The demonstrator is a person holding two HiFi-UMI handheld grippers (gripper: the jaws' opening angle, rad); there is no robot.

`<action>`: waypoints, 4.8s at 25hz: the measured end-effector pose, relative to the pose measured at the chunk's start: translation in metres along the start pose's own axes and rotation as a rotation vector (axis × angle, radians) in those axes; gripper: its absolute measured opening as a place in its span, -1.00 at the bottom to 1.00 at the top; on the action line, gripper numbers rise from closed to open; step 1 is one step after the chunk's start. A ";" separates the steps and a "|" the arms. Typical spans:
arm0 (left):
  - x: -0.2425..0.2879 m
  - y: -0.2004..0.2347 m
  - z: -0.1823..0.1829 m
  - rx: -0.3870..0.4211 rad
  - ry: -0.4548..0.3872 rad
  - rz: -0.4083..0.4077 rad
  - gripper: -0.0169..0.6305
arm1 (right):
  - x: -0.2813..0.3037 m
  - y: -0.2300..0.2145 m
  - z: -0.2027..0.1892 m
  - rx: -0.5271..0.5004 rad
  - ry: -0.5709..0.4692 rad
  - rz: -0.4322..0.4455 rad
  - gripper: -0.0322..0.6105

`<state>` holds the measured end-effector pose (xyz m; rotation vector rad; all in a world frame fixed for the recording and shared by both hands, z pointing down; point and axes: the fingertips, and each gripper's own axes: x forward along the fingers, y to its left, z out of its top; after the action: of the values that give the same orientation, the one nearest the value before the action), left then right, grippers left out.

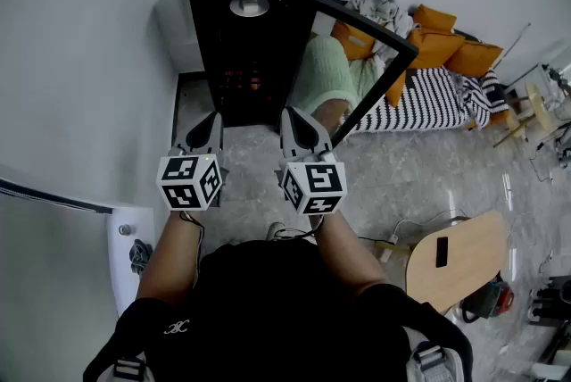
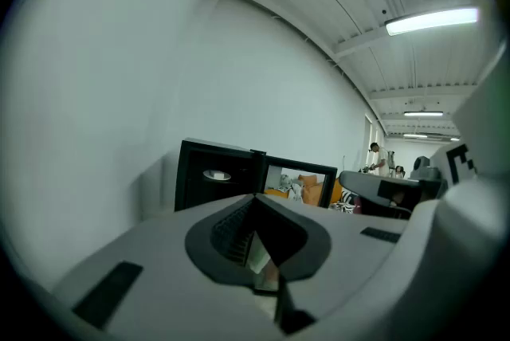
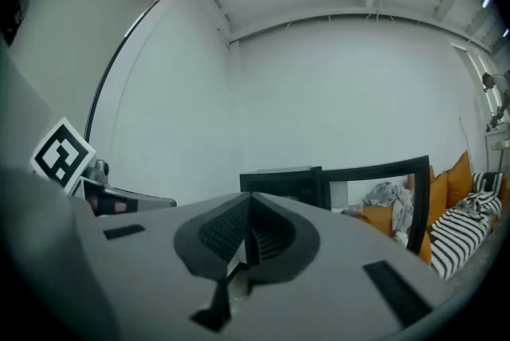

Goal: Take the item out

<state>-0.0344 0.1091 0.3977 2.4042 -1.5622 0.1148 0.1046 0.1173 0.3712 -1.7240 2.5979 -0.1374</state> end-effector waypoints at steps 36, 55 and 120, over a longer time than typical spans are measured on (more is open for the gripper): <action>0.045 -0.039 -0.016 0.044 0.029 0.097 -0.92 | 0.012 -0.062 -0.022 0.065 0.035 0.063 -0.88; 0.102 -0.011 -0.003 0.015 0.001 0.084 -0.92 | 0.063 -0.086 -0.023 0.041 0.037 0.049 -0.88; 0.330 0.205 0.039 -0.043 0.173 0.033 -0.92 | 0.479 -0.197 -0.132 0.106 0.328 -0.290 -0.40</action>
<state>-0.0865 -0.2710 0.4677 2.2702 -1.5102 0.2843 0.0903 -0.3910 0.5348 -2.1886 2.4599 -0.5991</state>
